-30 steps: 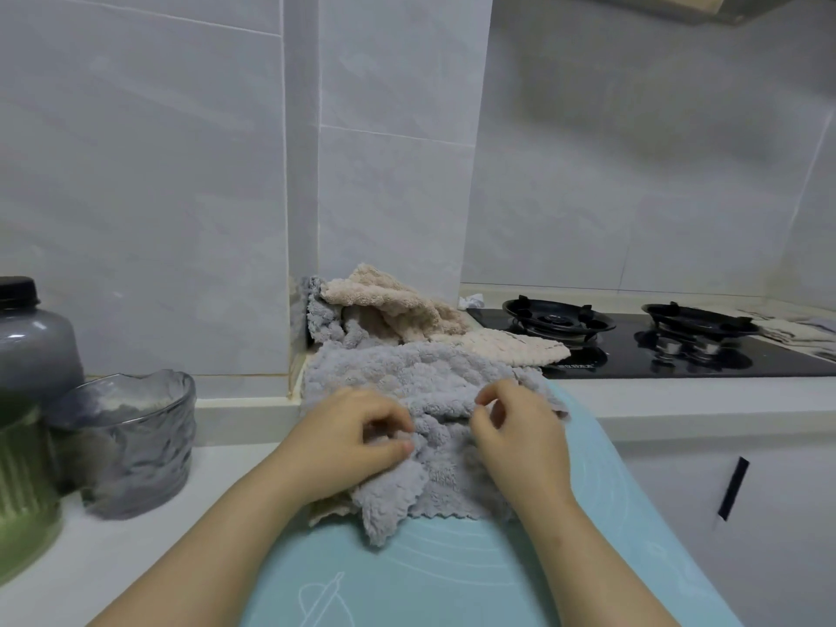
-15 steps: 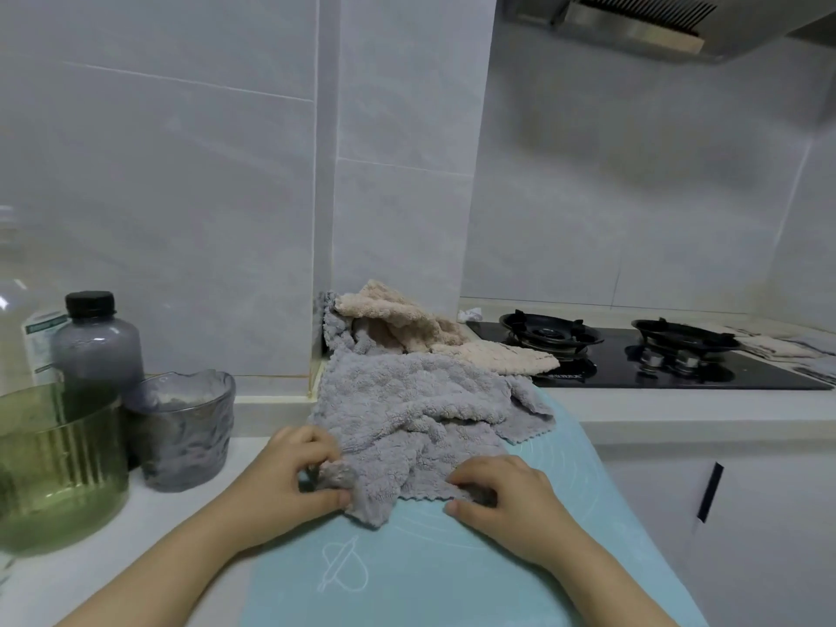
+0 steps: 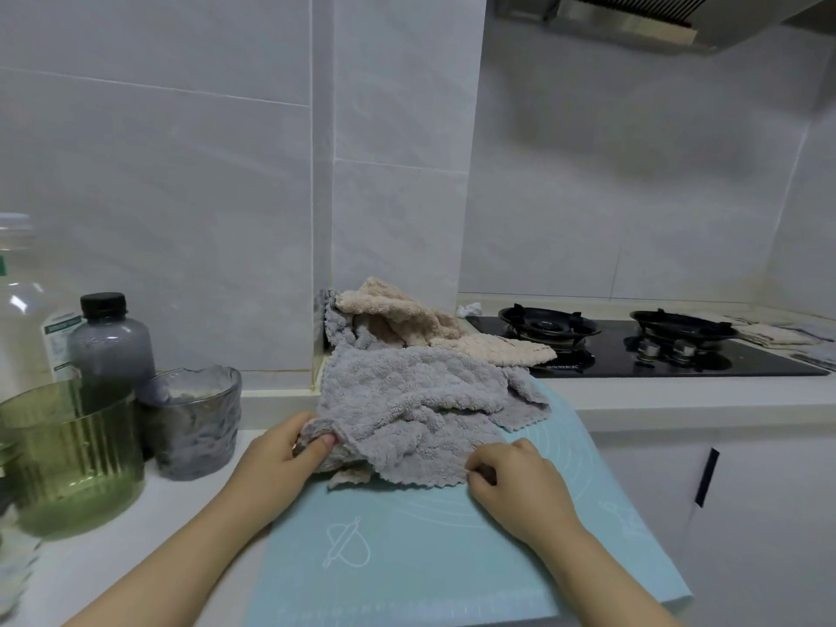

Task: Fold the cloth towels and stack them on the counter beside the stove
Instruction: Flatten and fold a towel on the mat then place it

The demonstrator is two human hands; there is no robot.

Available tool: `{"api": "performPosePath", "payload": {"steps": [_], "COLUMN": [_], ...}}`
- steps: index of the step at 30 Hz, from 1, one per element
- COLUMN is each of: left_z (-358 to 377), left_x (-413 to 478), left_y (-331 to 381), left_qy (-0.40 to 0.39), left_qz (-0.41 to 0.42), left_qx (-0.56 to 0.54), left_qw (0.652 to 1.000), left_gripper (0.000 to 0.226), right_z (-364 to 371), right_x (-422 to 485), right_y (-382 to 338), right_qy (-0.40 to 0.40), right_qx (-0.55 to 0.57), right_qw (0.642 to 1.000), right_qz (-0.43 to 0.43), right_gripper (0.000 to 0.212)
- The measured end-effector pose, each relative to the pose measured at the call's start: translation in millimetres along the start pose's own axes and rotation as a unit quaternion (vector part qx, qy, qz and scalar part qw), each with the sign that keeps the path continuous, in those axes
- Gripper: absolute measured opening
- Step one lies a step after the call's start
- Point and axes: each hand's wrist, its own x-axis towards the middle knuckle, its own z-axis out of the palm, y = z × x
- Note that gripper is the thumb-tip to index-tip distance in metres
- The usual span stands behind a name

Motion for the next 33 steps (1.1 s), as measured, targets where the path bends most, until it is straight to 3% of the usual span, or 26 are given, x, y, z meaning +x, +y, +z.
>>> {"api": "performPosePath", "payload": {"steps": [3,8,10,13,17,23,29,33], "left_z": [-4,-7,-5,-4,-8,-20,-27,-44], "left_x": [-1,-8,-9,-8,-12,-30,-31,-39], "left_y": [3,12,15,14,15,15,39,55], "left_qy": [0.044,0.089,0.091,0.099,0.067,0.047,-0.027,-0.096], "left_qz": [0.006,0.029,0.039,0.012,-0.025,0.016,0.026,-0.003], "left_qx": [0.016,0.099,0.149,0.153,0.046,0.072,0.098,0.03], "left_qw": [0.999,0.991,0.984,0.983,0.996,0.996,0.994,0.995], "left_gripper": [0.008,0.015,0.013,0.016,0.02,0.022,0.014,0.022], "right_z": [-1,-4,-4,-3,0,-1,-33,-56], "right_x": [-3,-6,-5,-1,-1,-23,-43,-52], "right_y": [0,6,6,4,9,28,30,22], "right_qy": [0.023,0.062,0.058,0.039,0.057,0.173,0.151,0.08], "right_qx": [0.007,0.19,0.205,0.172,0.103,0.032,0.003,0.019], "right_qw": [1.0,0.979,0.976,0.984,0.993,0.984,0.989,0.997], "right_qz": [-0.008,0.041,0.039,0.03,-0.01,-0.025,0.007,0.001], "right_gripper": [0.02,0.008,0.003,0.025,0.039,0.032,0.024,0.028]}}
